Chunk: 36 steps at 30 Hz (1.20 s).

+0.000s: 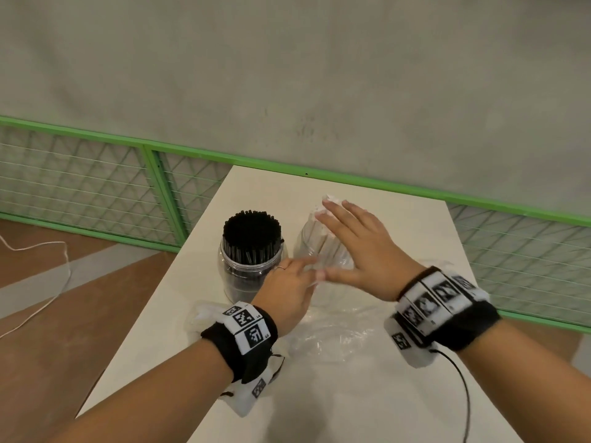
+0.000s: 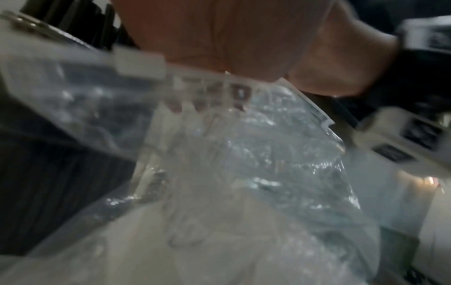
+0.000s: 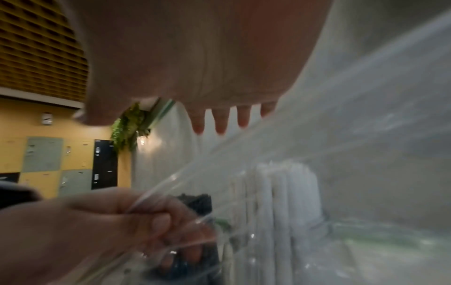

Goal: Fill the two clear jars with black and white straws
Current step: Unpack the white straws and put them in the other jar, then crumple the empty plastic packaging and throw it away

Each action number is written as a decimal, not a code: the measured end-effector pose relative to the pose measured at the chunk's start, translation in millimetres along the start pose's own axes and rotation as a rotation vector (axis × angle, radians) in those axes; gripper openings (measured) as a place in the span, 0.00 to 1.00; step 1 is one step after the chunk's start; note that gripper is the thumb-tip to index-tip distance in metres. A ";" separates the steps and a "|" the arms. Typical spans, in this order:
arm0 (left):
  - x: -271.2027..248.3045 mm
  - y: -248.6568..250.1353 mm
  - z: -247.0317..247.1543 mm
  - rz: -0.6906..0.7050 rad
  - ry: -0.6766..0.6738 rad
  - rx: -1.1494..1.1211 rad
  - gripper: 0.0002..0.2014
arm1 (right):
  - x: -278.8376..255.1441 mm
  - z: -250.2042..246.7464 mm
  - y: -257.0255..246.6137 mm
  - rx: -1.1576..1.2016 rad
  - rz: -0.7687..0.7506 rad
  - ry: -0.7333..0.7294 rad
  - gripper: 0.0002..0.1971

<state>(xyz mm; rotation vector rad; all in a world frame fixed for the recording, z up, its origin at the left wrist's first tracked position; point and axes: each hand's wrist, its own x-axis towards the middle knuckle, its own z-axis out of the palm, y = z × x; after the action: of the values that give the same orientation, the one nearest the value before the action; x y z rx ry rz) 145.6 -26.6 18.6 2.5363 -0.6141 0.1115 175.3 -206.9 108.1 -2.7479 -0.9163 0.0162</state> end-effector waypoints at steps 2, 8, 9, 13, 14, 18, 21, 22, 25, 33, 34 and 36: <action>-2.8 -0.5 -2.4 -0.087 -0.006 -0.218 0.16 | -32.6 -5.6 -0.6 -0.174 -0.017 -0.079 0.58; -9.0 16.7 -14.0 -0.118 -0.056 -0.455 0.10 | -59.0 11.7 13.8 -0.503 0.153 -0.170 0.39; -10.9 21.6 -16.7 -0.107 -0.098 -0.431 0.16 | -57.8 9.0 15.9 -0.452 0.168 -0.117 0.26; -18.8 27.3 -19.8 -0.059 -0.175 -0.233 0.44 | -57.1 -8.2 15.8 -0.257 0.233 0.070 0.13; -18.5 24.1 -21.1 -0.034 -0.132 -0.201 0.41 | -57.3 -14.6 17.3 -0.268 0.230 0.082 0.12; -11.9 11.1 -37.8 -0.091 -0.019 -0.228 0.12 | -63.4 -36.7 27.4 -0.512 0.304 0.064 0.11; -7.3 14.4 -47.9 -0.126 0.057 -0.274 0.04 | -64.4 -37.8 28.7 -0.397 0.432 0.095 0.13; -5.6 17.4 -48.8 -0.134 0.095 -0.315 0.04 | -63.1 -37.6 26.0 -0.220 0.480 0.121 0.13; -2.0 27.8 -50.0 -0.210 0.191 -0.443 0.08 | -60.0 -34.9 9.1 0.381 0.537 0.300 0.10; -5.7 54.3 -66.1 -0.439 -0.041 -1.255 0.19 | -59.8 6.9 -45.5 0.503 0.171 0.161 0.29; -6.0 59.3 -68.2 -0.409 -0.056 -1.280 0.16 | -57.3 11.7 -53.3 0.543 0.114 0.121 0.31; -5.0 63.0 -72.8 -0.394 -0.009 -1.319 0.18 | -52.2 14.5 -63.7 0.664 0.041 0.052 0.32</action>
<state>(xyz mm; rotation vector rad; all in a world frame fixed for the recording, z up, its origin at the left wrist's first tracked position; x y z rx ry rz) 116.0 -35.4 109.9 1.3102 -0.0673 -0.3407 94.6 -185.3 105.4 -2.1363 -0.6805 0.2140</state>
